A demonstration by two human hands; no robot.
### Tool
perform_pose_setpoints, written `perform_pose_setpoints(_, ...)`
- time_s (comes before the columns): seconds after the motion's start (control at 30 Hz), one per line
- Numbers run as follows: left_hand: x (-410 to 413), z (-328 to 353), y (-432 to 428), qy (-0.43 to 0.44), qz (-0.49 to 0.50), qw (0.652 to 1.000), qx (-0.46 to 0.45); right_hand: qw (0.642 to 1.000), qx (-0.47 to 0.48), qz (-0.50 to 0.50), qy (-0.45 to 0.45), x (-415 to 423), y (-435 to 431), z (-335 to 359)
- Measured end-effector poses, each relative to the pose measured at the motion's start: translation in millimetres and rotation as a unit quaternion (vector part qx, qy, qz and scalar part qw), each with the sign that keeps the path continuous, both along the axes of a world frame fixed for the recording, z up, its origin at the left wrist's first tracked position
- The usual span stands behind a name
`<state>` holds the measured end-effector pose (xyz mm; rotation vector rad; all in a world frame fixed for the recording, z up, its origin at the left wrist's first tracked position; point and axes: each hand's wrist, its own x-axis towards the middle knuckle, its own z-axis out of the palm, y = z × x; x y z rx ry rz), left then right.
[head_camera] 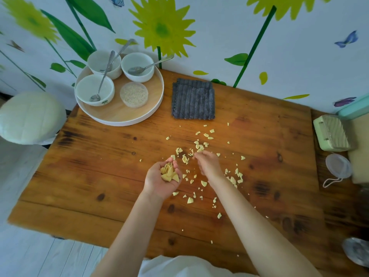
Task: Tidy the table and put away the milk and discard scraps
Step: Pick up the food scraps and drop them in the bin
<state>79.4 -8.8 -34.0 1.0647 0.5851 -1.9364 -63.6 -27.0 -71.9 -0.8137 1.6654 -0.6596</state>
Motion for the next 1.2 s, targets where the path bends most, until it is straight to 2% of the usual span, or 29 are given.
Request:
perform_pose_setpoints(0.1,2.5,3.2,6.7,-0.003,0.008,1.000,0.000,0.979,-0.046,0.079,0.181,15.4,-7.0,-16.5)
perform_pose_setpoints(0.33,13.6,6.7,17.7,-0.009,0.041,0.999,-0.007,0.895,-0.084,0.220,0.378,29.2,-3.8,-30.1)
perform_pose_setpoints(0.37,15.2,6.3,19.3,-0.011,0.045,0.999,-0.007,0.894,-0.094,0.223,0.378,31.0,-1.7,-30.0)
perform_pose_setpoints(0.43,16.0,5.3,22.2,-0.016,0.051,0.999,-0.009,0.922,-0.102,0.185,0.325,33.2,4.9,-28.7)
perform_pose_setpoints(0.47,15.6,5.0,23.4,-0.018,0.051,0.998,-0.011,0.950,-0.098,0.140,0.261,32.9,8.5,-27.1)
perform_pose_setpoints(0.53,11.1,5.8,25.2,-0.019,0.046,0.999,-0.012,0.997,-0.057,0.019,0.058,25.8,15.3,-20.1)
perform_pose_setpoints(0.6,3.6,7.4,27.2,-0.021,0.037,0.999,-0.010,0.993,-0.010,-0.067,-0.101,8.6,20.1,-10.6)
perform_pose_setpoints(0.63,0.0,8.2,28.5,-0.022,0.032,0.999,-0.009,0.988,-0.006,-0.086,-0.130,-2.1,20.2,-7.1)
perform_pose_setpoints(0.7,-6.5,9.7,31.1,-0.026,0.026,0.999,-0.006,0.989,-0.011,-0.098,-0.111,-21.5,14.5,-4.0)
perform_pose_setpoints(0.8,-13.6,9.1,35.9,-0.031,0.025,0.999,-0.002,0.997,-0.037,-0.062,0.014,-39.8,-0.2,-10.1)
perform_pose_setpoints(0.87,-14.7,7.1,38.2,-0.027,0.030,0.999,0.001,0.992,-0.072,-0.001,0.101,-43.8,-8.6,-14.7)
perform_pose_setpoints(0.97,-18.3,3.3,42.2,-0.024,0.041,0.999,0.004,0.966,-0.115,0.116,0.199,-43.9,-16.0,-22.7)
perform_pose_setpoints(1.1,-21.4,0.7,47.5,-0.027,0.070,0.997,0.012,0.938,-0.140,0.196,0.250,-37.2,-20.6,-28.9)
perform_pose_setpoints(1.2,-22.9,1.3,50.0,-0.034,0.089,0.995,0.012,0.929,-0.157,0.208,0.262,-36.7,-21.0,-31.9)
